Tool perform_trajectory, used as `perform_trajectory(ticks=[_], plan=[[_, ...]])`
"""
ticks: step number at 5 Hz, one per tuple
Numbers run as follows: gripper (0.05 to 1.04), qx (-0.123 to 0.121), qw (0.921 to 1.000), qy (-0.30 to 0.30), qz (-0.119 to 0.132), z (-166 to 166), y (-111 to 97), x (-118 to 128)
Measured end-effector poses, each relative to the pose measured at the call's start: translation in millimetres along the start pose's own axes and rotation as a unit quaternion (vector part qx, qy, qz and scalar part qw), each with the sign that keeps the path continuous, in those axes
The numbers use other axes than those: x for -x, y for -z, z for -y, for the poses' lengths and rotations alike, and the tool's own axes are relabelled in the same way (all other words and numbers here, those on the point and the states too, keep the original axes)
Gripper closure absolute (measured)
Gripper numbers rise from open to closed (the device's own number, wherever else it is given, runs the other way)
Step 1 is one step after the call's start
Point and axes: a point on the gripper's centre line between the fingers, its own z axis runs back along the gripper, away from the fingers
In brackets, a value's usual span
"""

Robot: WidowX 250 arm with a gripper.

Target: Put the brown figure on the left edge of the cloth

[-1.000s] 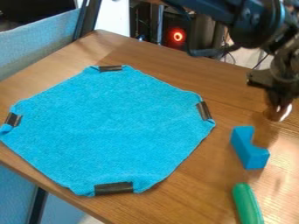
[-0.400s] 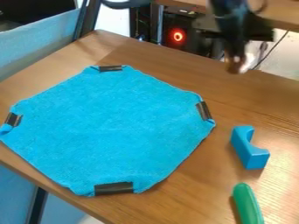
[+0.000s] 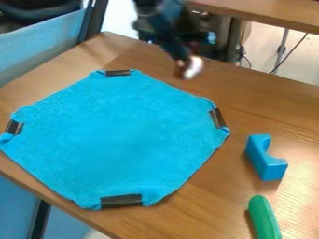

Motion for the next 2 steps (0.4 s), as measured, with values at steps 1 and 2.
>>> perform_trajectory(ticks=[1, 2], plan=[[1.031, 0.001, 0.9998, 0.02, -0.002, -22.5, -16.3, 17.6], [1.031, -0.006, 0.9998, 0.021, 0.003, -48.2, -28.1, 28.0]])
